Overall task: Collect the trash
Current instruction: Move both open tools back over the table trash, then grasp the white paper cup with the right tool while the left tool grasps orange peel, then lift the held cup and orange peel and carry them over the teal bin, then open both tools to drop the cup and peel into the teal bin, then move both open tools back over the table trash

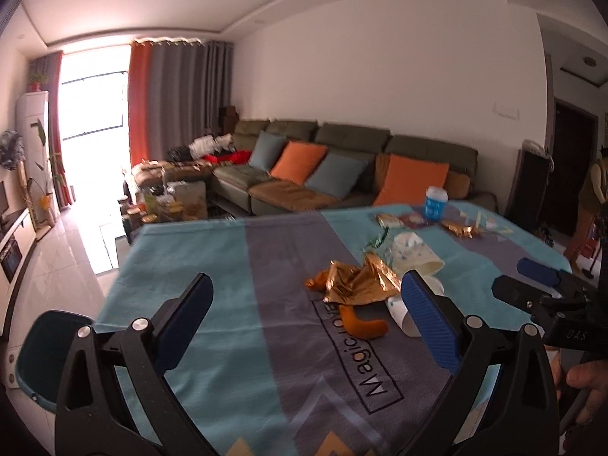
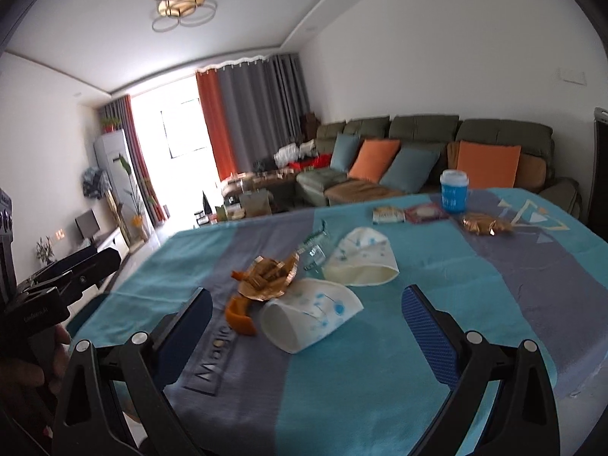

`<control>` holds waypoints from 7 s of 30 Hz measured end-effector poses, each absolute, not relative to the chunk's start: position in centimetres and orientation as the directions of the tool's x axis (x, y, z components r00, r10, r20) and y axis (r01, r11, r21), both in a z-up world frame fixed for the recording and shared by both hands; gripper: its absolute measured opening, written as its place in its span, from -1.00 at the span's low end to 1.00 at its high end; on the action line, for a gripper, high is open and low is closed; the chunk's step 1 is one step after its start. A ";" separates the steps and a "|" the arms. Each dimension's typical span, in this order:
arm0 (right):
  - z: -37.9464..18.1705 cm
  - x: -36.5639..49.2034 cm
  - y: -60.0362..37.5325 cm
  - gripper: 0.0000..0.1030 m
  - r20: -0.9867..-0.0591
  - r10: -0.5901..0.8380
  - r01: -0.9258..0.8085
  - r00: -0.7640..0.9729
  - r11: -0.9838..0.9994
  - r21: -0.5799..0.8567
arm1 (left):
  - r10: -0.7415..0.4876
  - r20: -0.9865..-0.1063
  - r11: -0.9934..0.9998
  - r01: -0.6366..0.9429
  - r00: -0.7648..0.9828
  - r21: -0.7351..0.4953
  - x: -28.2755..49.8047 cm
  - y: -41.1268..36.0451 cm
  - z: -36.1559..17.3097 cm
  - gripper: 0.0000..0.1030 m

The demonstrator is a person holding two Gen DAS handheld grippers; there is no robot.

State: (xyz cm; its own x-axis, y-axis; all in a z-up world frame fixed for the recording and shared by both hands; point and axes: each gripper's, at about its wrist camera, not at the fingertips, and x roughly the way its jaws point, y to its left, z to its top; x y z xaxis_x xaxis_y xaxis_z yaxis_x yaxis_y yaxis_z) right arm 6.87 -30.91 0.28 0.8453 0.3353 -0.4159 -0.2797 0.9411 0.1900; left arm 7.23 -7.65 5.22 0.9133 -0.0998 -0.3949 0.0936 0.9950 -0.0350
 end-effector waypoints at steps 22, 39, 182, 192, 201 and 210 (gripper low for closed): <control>-3.6 17.0 -29.0 0.87 -0.666 0.558 -0.687 0.495 0.721 0.094 | -0.206 -0.658 0.978 0.153 0.724 -0.138 19.3 -12.2 -4.4 0.87; -4.5 17.1 -30.7 0.46 -0.717 0.573 -0.713 0.397 0.684 0.152 | -0.261 -0.733 0.964 0.202 0.628 -0.171 21.5 -15.4 -6.7 0.02; 5.1 14.0 1.1 0.87 -0.495 0.804 -0.898 0.331 0.430 0.097 | 0.493 -0.386 0.792 -0.586 0.779 -0.172 -0.4 22.3 5.2 0.89; 5.5 11.7 -9.3 0.87 -0.405 0.757 -0.801 0.512 0.591 0.092 | 0.412 -0.308 0.875 -0.466 0.858 -0.130 0.0 14.1 9.2 0.89; 3.0 11.5 -19.5 0.87 -0.417 0.604 -0.606 0.679 0.782 0.148 | 0.236 -0.331 0.953 -0.284 0.914 -0.106 3.6 6.0 8.9 0.89; 2.2 10.2 -26.7 0.87 -0.376 0.381 -0.372 0.844 0.923 0.100 | 0.115 -0.324 0.983 -0.153 0.939 -0.097 6.9 -1.2 8.2 0.89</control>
State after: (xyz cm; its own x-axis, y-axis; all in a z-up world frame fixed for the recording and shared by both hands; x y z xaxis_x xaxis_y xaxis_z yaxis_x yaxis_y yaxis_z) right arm 10.25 -26.74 2.17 0.8444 0.3814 -0.3763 -0.3724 0.9227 0.0997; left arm 6.95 -1.18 8.23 0.9392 0.1146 -0.3237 -0.1533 0.9834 -0.0965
